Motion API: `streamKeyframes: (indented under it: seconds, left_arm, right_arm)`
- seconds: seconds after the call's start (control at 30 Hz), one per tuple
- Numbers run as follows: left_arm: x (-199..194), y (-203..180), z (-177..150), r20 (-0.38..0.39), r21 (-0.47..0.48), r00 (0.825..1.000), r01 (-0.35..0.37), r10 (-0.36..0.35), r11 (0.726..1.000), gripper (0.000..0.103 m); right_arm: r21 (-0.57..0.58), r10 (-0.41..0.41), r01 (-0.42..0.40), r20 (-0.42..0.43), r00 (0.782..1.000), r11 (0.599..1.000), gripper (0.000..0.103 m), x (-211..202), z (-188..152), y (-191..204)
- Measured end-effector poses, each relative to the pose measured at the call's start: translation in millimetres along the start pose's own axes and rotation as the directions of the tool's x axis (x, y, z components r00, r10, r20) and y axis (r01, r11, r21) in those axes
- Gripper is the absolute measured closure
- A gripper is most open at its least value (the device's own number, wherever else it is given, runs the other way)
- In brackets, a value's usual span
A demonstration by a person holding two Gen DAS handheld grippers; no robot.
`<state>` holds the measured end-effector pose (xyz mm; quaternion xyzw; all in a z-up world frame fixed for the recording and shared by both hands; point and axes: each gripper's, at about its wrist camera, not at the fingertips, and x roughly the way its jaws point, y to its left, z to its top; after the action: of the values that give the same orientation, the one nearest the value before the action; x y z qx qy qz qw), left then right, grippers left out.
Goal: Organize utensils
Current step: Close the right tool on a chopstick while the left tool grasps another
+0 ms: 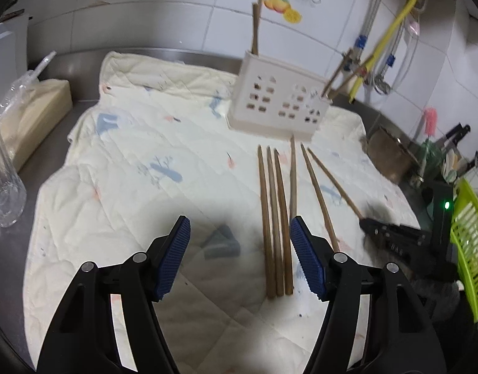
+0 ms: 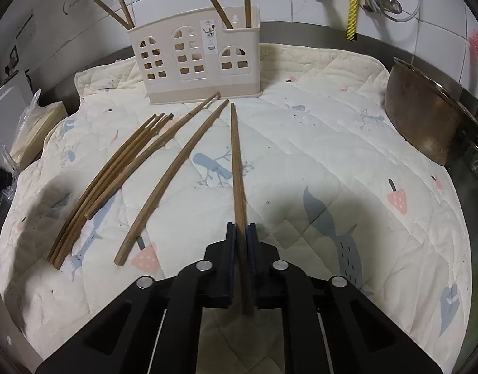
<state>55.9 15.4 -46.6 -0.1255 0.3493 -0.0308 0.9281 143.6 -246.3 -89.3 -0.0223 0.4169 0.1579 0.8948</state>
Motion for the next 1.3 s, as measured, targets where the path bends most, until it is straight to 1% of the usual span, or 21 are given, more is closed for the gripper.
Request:
streamKeyframes:
  seconds: [0.07,0.13,0.17,0.23,0.3,0.43,0.53,0.73,0.93,1.2,1.27,1.3]
  left_arm:
    - [7,-4,-4,-0.027,0.011,1.000,0.016,-0.015,1.000,0.045]
    - [15,-8,-6,-0.050,0.019,0.998,0.028,-0.027,0.999,0.055]
    - [20,-10,-8,-0.064,0.023,0.998,0.032,-0.030,0.999,0.058]
    - [30,-14,-10,-0.091,0.028,0.995,0.039,-0.036,0.999,0.068]
    - [39,-17,-11,-0.117,0.031,0.992,0.039,-0.035,0.999,0.075]
    - [55,-23,-12,-0.159,0.045,0.987,0.034,-0.027,0.998,0.083]
    - [64,-24,-12,-0.178,0.048,0.984,0.030,-0.020,0.998,0.086]
    - [74,-23,-8,-0.193,0.042,0.981,0.017,-0.009,0.999,0.088]
    - [81,-25,-7,-0.213,0.052,0.977,0.007,0.004,0.999,0.089]
    - [85,-32,-7,-0.207,0.087,0.977,-0.023,0.040,0.996,0.089]
    - [85,-36,-7,-0.206,0.104,0.977,-0.037,0.058,0.994,0.092]
    - [84,-36,-6,-0.207,0.103,0.977,-0.033,0.054,0.994,0.097]
  right_arm:
    - [0.001,-0.001,0.001,0.003,1.000,1.000,0.096,0,0,0]
    - [0.002,0.001,-0.001,0.002,1.000,1.000,0.096,0,0,0]
    - [0.004,0.002,-0.002,0.003,1.000,1.000,0.096,0,0,0]
    - [0.008,0.003,-0.004,0.006,1.000,1.000,0.096,0,0,-1]
    - [0.013,0.005,-0.005,0.008,1.000,1.000,0.096,0,-1,-1]
    - [0.020,0.009,-0.009,0.012,1.000,1.000,0.096,0,-2,-1]
    - [0.028,0.013,-0.013,0.015,1.000,1.000,0.096,1,-2,-2]
    - [0.038,0.021,-0.022,0.019,1.000,0.999,0.096,0,-2,-3]
    - [0.043,0.024,-0.024,0.020,1.000,0.999,0.096,0,-3,-3]
    - [0.038,0.019,-0.019,0.017,1.000,0.999,0.096,1,-3,-2]
    - [0.035,0.015,-0.016,0.017,1.000,0.999,0.096,1,-3,-2]
    - [0.035,0.014,-0.015,0.018,1.000,0.999,0.096,1,-3,-2]
